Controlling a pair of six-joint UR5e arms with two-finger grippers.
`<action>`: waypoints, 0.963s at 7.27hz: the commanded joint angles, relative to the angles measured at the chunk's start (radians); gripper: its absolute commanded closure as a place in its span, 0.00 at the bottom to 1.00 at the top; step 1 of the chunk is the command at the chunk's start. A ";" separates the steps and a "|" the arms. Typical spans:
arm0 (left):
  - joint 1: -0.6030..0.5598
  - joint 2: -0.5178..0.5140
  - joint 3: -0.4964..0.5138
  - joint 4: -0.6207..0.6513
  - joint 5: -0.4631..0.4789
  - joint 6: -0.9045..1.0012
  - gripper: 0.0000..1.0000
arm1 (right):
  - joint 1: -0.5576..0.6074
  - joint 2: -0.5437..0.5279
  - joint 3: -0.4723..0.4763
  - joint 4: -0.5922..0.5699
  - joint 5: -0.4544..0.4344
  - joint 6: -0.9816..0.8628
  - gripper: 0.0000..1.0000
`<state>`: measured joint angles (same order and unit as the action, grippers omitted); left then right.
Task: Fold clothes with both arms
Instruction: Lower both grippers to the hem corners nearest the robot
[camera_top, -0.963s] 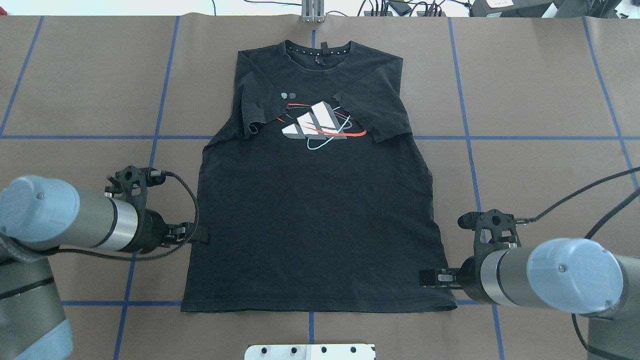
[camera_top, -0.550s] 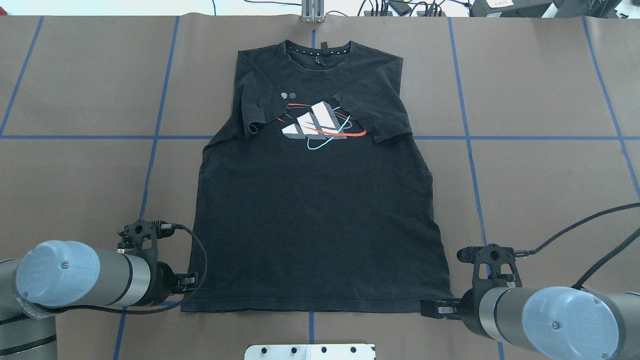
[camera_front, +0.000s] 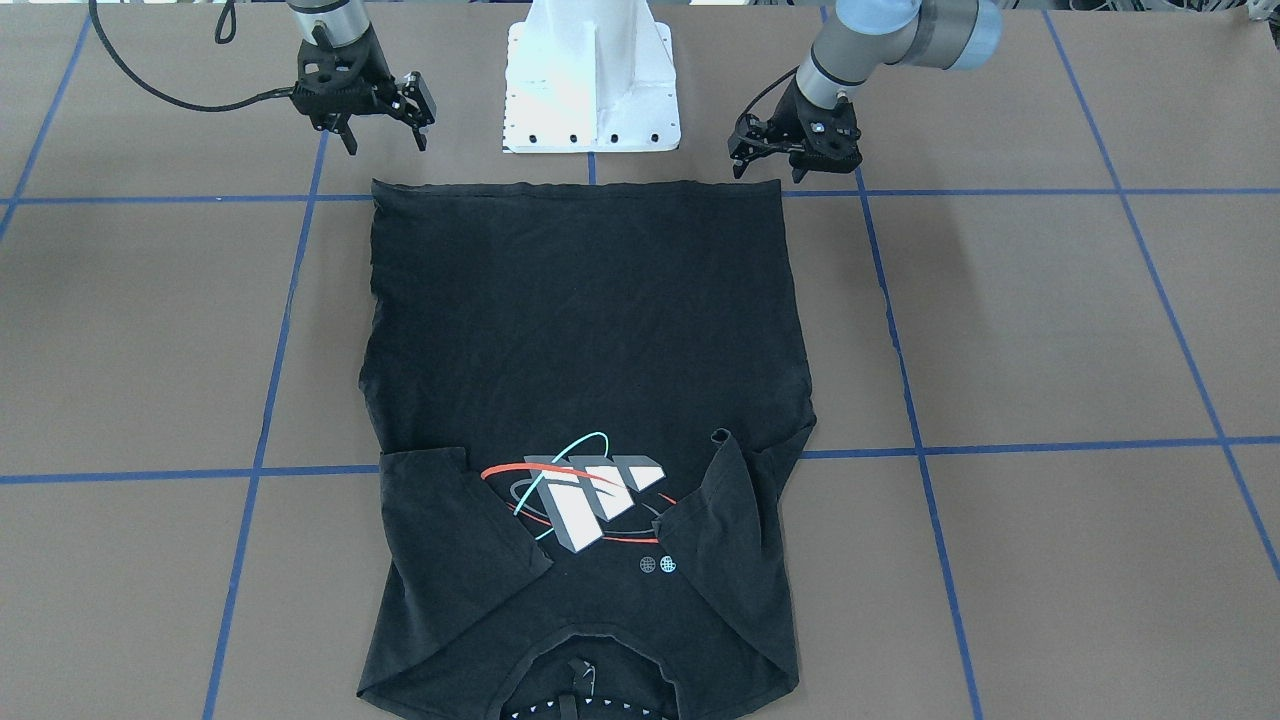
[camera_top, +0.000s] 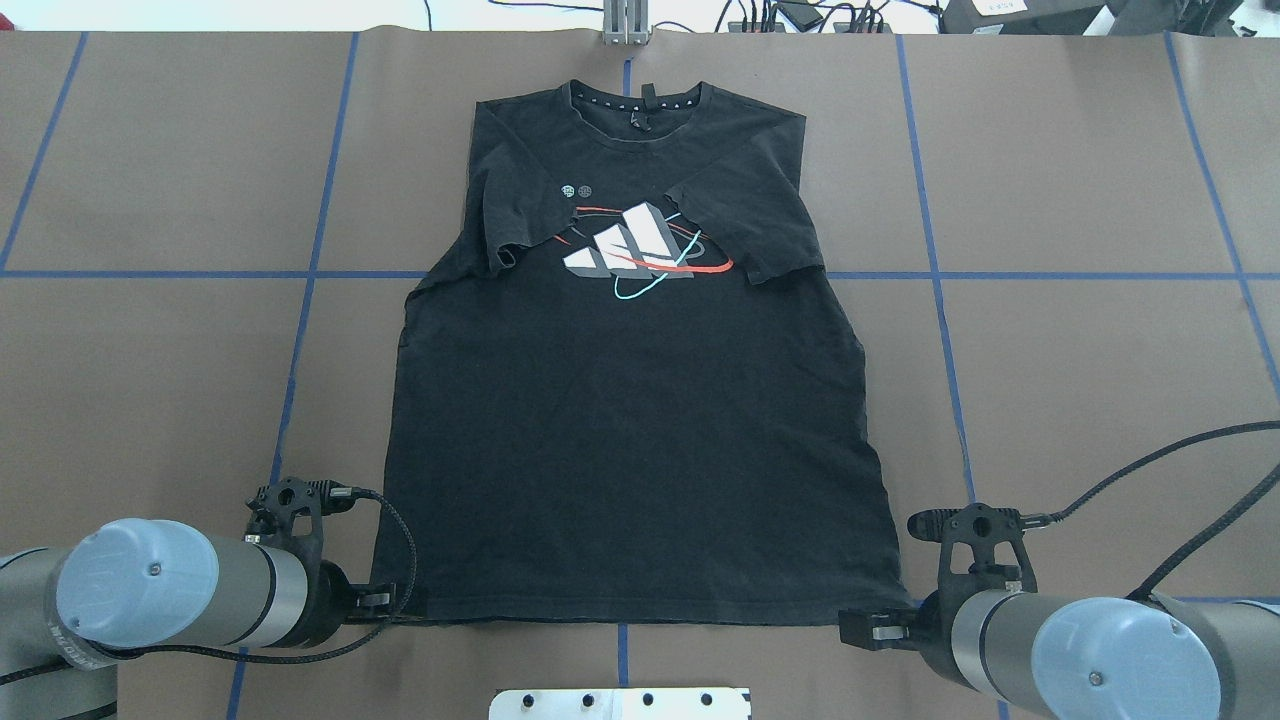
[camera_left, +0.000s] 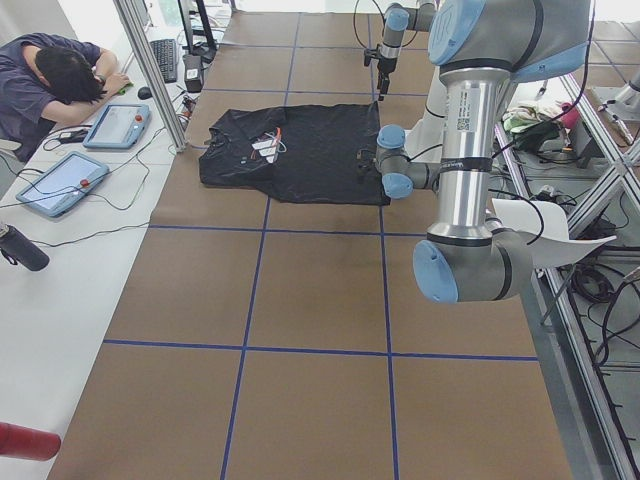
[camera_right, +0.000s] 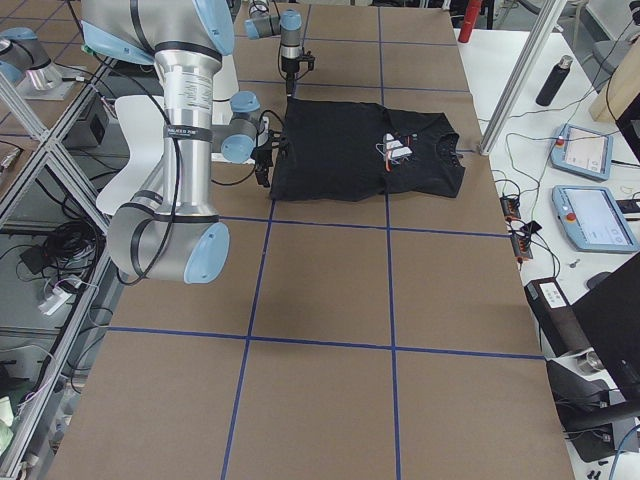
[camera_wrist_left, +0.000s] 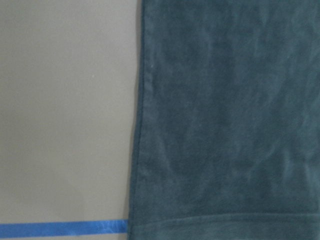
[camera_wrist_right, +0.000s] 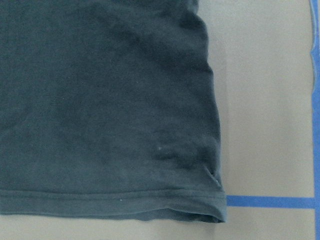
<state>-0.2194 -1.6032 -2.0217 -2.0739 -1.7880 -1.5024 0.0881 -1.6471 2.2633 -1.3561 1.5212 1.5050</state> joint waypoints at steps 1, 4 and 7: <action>0.006 -0.001 0.008 0.000 -0.001 0.001 0.00 | -0.008 -0.002 -0.055 0.082 -0.016 -0.005 0.00; 0.008 -0.001 0.009 0.000 -0.001 0.001 0.01 | -0.004 -0.063 -0.151 0.293 -0.018 -0.009 0.00; 0.008 -0.003 0.011 0.000 -0.002 -0.001 0.42 | -0.004 -0.079 -0.145 0.292 -0.016 -0.009 0.00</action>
<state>-0.2123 -1.6050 -2.0126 -2.0739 -1.7896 -1.5024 0.0852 -1.7215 2.1171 -1.0653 1.5042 1.4957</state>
